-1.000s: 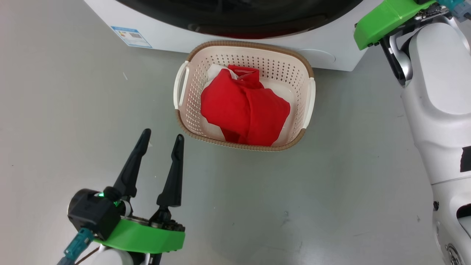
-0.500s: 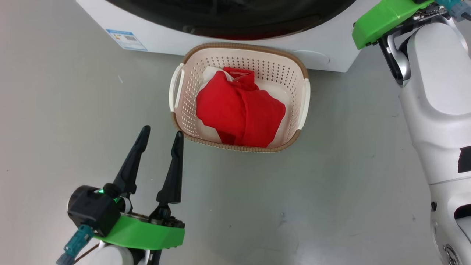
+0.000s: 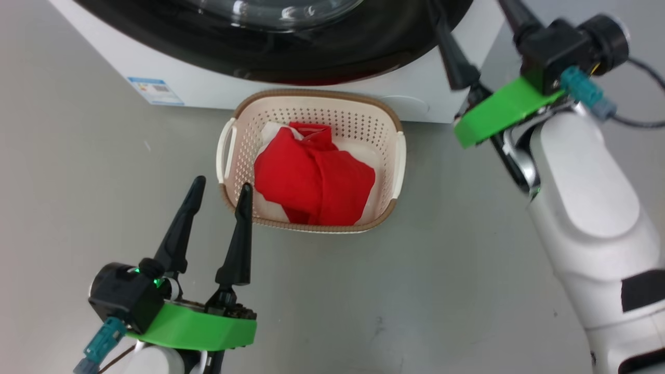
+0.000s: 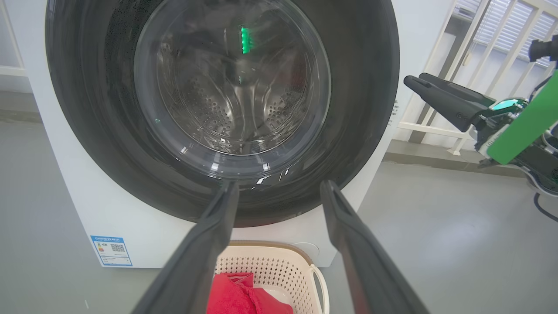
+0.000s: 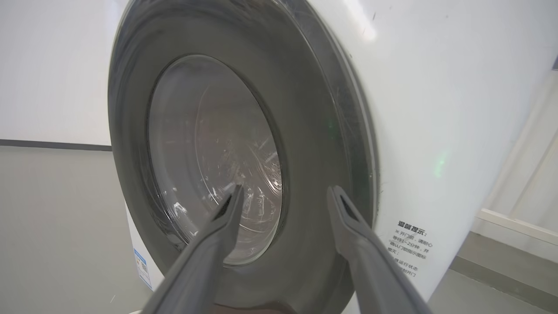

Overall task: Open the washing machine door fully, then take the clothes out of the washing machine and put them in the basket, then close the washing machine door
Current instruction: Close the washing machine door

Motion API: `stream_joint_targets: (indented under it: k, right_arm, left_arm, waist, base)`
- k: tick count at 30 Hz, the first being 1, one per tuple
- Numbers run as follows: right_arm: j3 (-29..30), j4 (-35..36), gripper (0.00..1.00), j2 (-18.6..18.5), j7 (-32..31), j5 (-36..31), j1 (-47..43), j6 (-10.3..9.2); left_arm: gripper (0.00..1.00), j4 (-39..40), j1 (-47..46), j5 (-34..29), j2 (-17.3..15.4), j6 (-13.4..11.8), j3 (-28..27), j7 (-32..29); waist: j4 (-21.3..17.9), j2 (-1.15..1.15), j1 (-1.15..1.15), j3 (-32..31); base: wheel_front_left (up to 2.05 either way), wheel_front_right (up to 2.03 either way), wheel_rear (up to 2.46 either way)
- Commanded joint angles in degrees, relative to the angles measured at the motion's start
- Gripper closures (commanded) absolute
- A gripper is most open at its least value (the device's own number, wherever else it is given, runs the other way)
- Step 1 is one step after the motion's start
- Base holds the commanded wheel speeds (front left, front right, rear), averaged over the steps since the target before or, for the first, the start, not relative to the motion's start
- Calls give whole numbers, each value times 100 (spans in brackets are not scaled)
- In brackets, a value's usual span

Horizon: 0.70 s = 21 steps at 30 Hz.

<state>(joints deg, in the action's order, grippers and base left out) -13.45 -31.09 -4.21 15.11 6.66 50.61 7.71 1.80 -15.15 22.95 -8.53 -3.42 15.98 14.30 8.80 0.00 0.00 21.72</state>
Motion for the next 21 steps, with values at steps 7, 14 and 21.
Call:
stream_joint_targets:
  k: [7,14,21]
  right_arm:
    - [74,851,0,133,-11,67,-1023,-22]
    - [342,1393,0,133,-11,36,-1972,-22]
    - [743,1827,0,133,-11,30,-2660,-22]
  left_arm:
    - [0,126,158,-202,-127,-46,-274,68]
    - [0,81,317,-319,-110,-59,-335,69]
    - [0,-13,502,-289,-66,-62,-469,69]
  waist:
    - [-392,0,0,-419]
    - [-623,0,0,-744]
    - [-838,0,0,-1019]
  base:
    - [0,0,0]
    - [0,0,0]
    - [0,0,0]
